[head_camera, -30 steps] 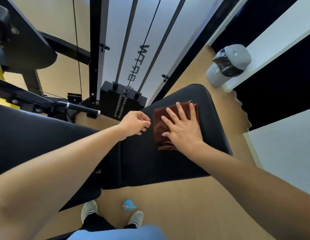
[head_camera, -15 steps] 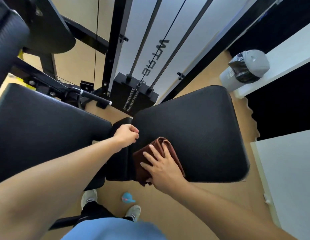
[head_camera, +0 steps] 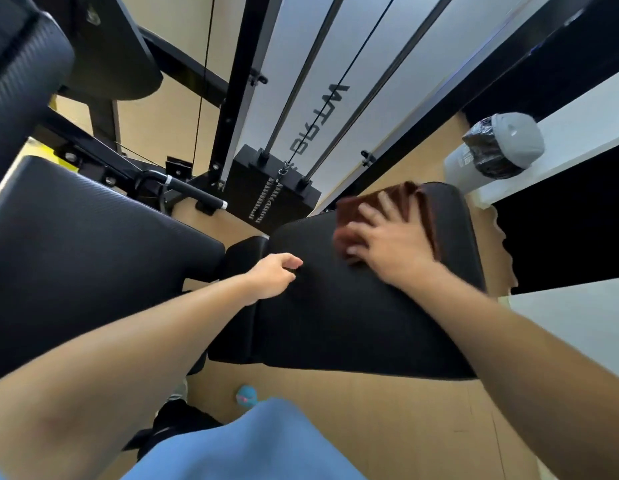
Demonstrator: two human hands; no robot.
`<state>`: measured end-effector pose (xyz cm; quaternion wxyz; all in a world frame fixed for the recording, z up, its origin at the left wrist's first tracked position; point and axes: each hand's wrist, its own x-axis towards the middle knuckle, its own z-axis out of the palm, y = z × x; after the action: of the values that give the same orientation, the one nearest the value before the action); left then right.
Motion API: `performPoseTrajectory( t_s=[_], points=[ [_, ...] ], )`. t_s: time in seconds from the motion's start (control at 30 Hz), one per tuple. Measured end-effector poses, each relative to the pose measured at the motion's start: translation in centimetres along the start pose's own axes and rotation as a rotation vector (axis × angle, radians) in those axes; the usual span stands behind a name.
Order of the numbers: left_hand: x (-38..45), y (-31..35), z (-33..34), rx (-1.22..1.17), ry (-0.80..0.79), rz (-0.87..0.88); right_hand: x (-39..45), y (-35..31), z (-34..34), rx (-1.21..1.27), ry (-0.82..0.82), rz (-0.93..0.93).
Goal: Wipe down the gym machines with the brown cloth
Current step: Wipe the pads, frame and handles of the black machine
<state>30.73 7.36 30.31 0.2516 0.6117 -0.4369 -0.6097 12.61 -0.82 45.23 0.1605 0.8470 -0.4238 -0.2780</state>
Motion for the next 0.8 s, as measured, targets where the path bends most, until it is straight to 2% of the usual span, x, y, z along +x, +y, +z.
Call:
performPoseTrajectory(
  t_s=[0.13,0.2,0.33,0.43,0.53,0.67,0.8],
  points=[
    [-0.2,-3.7,0.2,-0.027,0.080,-0.103,-4.3,-10.3,4.1,0.114,-0.212,-0.444],
    [-0.6,-6.0,-0.2,-0.006,0.054,-0.175,-5.1,-13.2,5.7,0.095,-0.301,-0.523],
    [-0.8,-7.5,-1.2,-0.030,0.054,-0.210,-1.8,-9.7,5.1,0.125,-0.179,-0.451],
    [-0.3,-5.4,-1.6,-0.046,0.085,-0.140,2.6,-2.4,2.1,0.085,-0.042,-0.158],
    [0.6,-1.8,-1.2,-0.046,0.102,0.004,3.9,3.7,-1.3,0.069,-0.015,0.045],
    [1.8,3.8,0.4,-0.064,0.062,0.175,-0.6,3.8,-2.2,0.073,-0.005,0.058],
    [2.2,5.8,2.3,-0.058,0.087,0.233,-7.7,-0.8,-0.8,0.096,-0.089,-0.115]
  ],
)
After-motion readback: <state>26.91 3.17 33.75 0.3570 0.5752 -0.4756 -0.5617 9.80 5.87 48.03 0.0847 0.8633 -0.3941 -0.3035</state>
